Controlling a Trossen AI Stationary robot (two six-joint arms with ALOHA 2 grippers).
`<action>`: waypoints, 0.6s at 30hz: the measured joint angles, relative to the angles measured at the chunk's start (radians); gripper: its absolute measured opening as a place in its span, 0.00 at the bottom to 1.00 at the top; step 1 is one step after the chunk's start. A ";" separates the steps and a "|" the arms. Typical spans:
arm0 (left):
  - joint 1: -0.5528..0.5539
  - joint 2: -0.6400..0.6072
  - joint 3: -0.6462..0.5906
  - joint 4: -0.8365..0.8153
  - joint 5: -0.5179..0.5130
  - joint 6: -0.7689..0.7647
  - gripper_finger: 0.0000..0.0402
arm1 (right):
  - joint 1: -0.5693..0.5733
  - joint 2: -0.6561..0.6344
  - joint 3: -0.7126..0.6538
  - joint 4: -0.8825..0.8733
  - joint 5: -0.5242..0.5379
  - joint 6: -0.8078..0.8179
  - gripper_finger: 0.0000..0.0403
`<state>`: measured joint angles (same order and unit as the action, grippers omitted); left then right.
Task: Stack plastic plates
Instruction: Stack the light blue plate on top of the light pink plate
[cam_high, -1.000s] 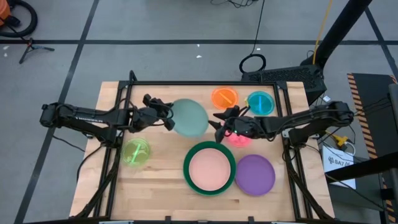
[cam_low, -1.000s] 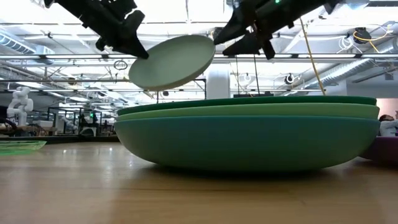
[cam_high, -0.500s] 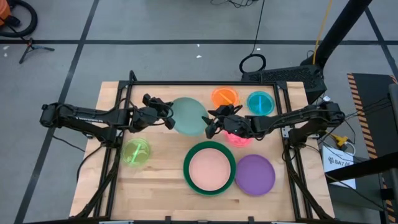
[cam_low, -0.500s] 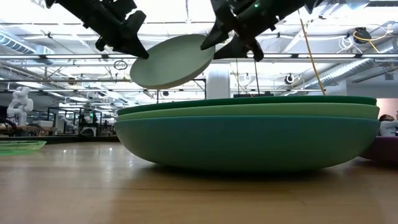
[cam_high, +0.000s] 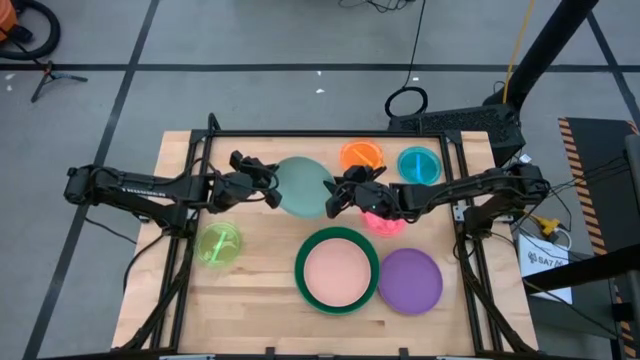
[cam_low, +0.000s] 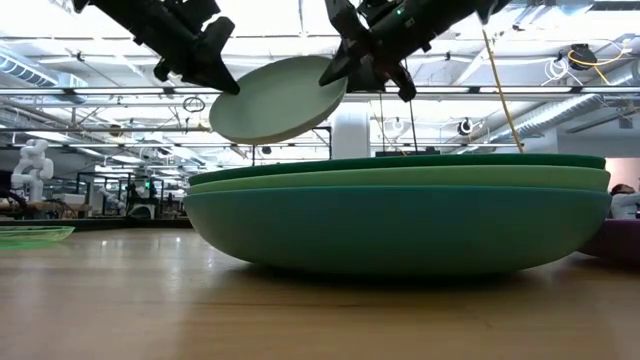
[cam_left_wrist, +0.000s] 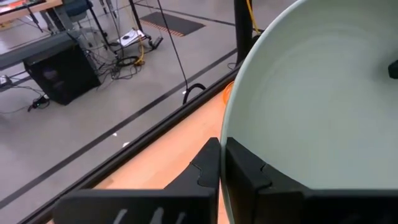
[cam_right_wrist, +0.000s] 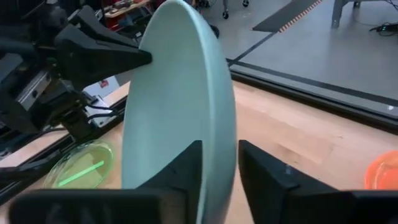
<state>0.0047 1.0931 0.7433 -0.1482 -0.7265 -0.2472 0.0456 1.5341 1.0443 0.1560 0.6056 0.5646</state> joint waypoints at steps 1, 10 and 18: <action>-0.002 0.000 0.000 0.005 -0.001 0.002 0.05 | 0.000 0.000 0.000 0.001 0.000 0.000 0.19; -0.035 0.000 0.002 0.052 0.005 0.043 0.20 | 0.000 0.000 0.000 -0.003 -0.005 0.008 0.04; -0.036 -0.015 0.002 0.048 0.021 0.104 0.41 | -0.011 -0.010 0.000 -0.015 -0.111 0.029 0.04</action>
<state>-0.0310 1.0783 0.7448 -0.0998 -0.7060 -0.1430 0.0343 1.5238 1.0443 0.1410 0.4945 0.5938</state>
